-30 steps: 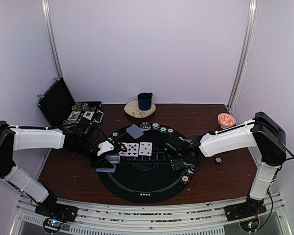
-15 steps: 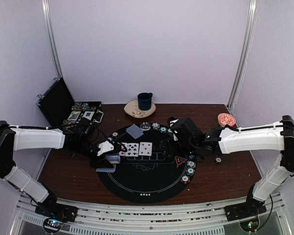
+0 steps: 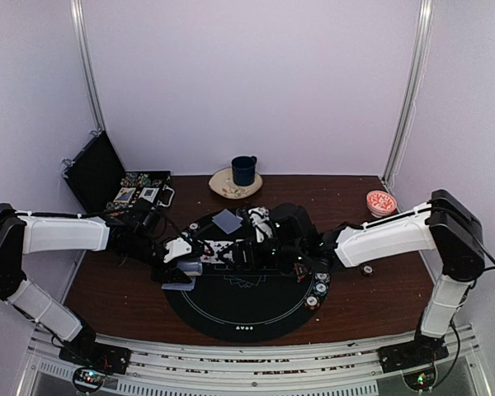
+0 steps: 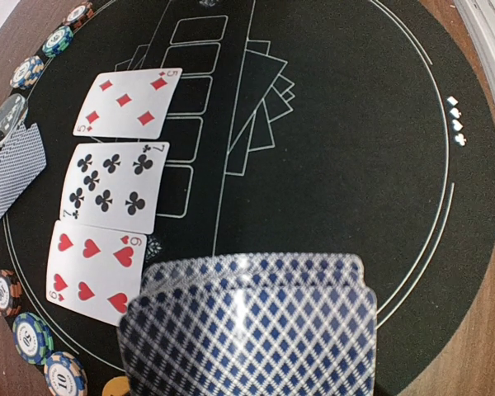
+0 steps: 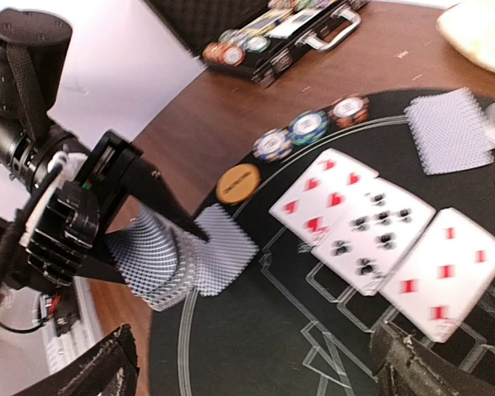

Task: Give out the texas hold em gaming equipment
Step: Move the all-in button to the small blind area, then pick up the poker card from the face-down deck piles.

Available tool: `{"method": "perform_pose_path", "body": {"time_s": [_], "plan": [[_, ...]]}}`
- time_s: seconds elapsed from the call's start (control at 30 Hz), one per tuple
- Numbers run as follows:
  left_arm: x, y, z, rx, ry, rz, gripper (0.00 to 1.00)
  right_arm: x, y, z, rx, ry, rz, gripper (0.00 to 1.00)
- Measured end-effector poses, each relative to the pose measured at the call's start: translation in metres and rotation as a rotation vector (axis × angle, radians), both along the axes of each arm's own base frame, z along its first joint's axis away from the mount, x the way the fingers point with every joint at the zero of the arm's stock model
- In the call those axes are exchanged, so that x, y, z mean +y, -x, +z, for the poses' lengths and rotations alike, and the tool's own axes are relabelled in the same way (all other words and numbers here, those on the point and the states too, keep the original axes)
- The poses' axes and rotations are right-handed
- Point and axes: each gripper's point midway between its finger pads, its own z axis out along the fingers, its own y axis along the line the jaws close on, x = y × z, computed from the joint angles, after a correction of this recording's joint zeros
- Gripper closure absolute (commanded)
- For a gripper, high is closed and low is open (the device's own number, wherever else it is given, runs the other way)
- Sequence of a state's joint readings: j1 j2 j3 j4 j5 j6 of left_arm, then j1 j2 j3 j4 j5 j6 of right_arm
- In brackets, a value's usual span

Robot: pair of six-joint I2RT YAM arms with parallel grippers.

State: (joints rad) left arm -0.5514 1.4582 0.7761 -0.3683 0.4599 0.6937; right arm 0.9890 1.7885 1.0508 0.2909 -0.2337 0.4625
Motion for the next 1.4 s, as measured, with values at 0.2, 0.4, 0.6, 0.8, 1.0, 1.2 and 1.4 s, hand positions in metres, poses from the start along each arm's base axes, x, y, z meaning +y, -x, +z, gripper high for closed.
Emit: {"method": "perform_pose_path", "body": {"time_s": [0.2,0.4,0.6,0.8,1.0,1.2,1.4], "plan": [[0.0,0.0,0.001,-0.003,0.002,0.0,0.66,0.036,0.008,-0.017,0.113,-0.099,0.094,0.0],[-0.001,0.0,0.008,-0.017,0.017,-0.001,0.66,0.059,0.004,-0.007,0.15,-0.176,0.129,0.01],[-0.001,0.0,0.009,-0.017,0.019,0.003,0.66,0.071,0.005,-0.018,0.199,-0.196,0.151,0.01],[-0.002,0.0,0.012,-0.024,0.028,0.002,0.66,0.079,0.006,-0.021,0.231,-0.222,0.173,0.01],[-0.002,0.0,0.013,-0.024,0.029,0.002,0.66,0.087,0.006,-0.03,0.268,-0.24,0.186,0.02],[-0.003,0.001,0.014,-0.024,0.032,-0.002,0.66,0.096,0.005,-0.034,0.308,-0.272,0.196,0.04],[-0.005,0.003,0.014,-0.027,0.033,-0.014,0.66,0.105,0.0,-0.034,0.348,-0.306,0.196,0.09]]}}
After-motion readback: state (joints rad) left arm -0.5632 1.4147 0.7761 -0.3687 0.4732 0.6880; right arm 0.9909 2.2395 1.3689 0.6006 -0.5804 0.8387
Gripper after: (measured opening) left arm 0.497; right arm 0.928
